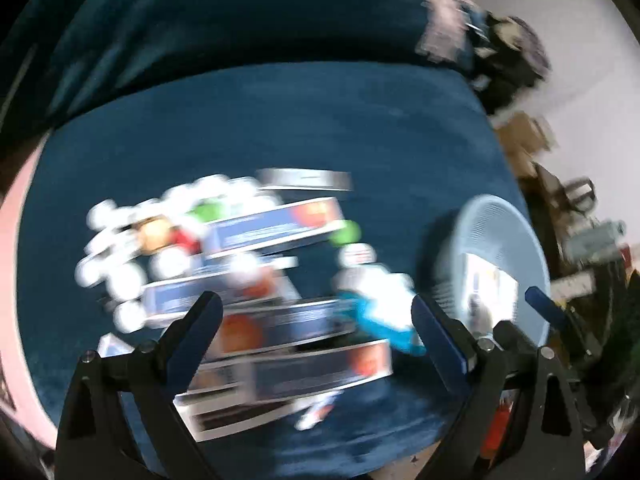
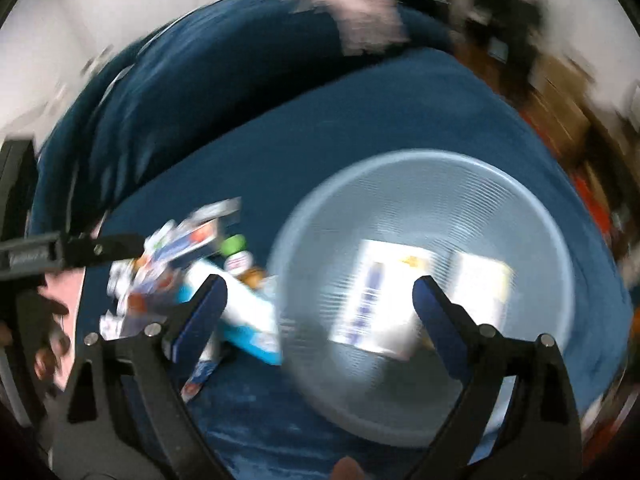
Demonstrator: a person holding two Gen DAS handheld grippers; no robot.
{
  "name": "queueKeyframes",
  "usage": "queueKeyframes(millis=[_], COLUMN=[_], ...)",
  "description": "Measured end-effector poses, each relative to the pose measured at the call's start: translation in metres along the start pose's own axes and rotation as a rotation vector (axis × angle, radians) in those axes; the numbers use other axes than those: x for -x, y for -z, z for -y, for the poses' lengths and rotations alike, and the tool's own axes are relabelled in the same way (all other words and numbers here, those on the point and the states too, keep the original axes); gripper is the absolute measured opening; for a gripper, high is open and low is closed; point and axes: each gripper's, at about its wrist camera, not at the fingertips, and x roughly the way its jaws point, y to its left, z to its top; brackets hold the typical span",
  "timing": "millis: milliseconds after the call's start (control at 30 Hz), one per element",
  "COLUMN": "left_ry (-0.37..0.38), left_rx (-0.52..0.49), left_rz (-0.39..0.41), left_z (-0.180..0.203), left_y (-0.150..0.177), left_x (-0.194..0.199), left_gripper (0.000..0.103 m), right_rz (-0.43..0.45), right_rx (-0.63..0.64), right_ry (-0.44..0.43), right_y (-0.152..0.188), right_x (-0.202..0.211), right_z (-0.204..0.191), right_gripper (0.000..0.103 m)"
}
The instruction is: Organize objects
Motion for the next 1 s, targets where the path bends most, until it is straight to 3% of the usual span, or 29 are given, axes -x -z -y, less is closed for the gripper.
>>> queueKeyframes(millis=[100, 200, 400, 500, 567, 667, 833, 933, 1000], left_ry=[-0.027, -0.052, -0.046, -0.050, -0.057, -0.058, -0.069, -0.085, -0.099], left_rx=[0.068, 0.166, 0.202, 0.194, 0.181, 0.169, 0.153, 0.075, -0.033], left_rz=[0.005, -0.040, -0.009, -0.029, -0.034, -0.035, -0.023, -0.015, 0.007], left_z=[-0.044, -0.081, -0.111, -0.115, -0.115, -0.116, -0.115, -0.099, -0.080], left_y=[0.003, 0.006, 0.006, 0.006, 0.005, 0.004, 0.004, 0.004, 0.007], left_x=[0.004, 0.004, 0.024, 0.022, 0.021, 0.021, 0.021, 0.016, 0.014], left_gripper=[0.096, 0.096, 0.096, 0.096, 0.096, 0.096, 0.096, 0.096, 0.096], right_rz=[-0.078, -0.162, -0.352, -0.397, -0.426, -0.459, -0.413, -0.340, -0.296], right_rx=[0.204, 0.353, 0.577, 0.642, 0.659, 0.670, 0.622, 0.548, 0.504], right_ry=[-0.056, -0.065, -0.028, 0.006, 0.017, 0.037, 0.017, -0.004, -0.017], right_y=[-0.006, -0.005, -0.002, 0.002, 0.002, 0.001, -0.011, -0.028, -0.037], right_x=[-0.025, -0.050, -0.101, -0.117, -0.127, -0.135, -0.126, -0.111, -0.100], right_z=[-0.041, -0.065, -0.089, -0.097, -0.098, -0.096, -0.091, -0.089, -0.087], right_gripper=[0.095, 0.095, 0.094, 0.093, 0.092, 0.063, 0.063, 0.062, 0.062])
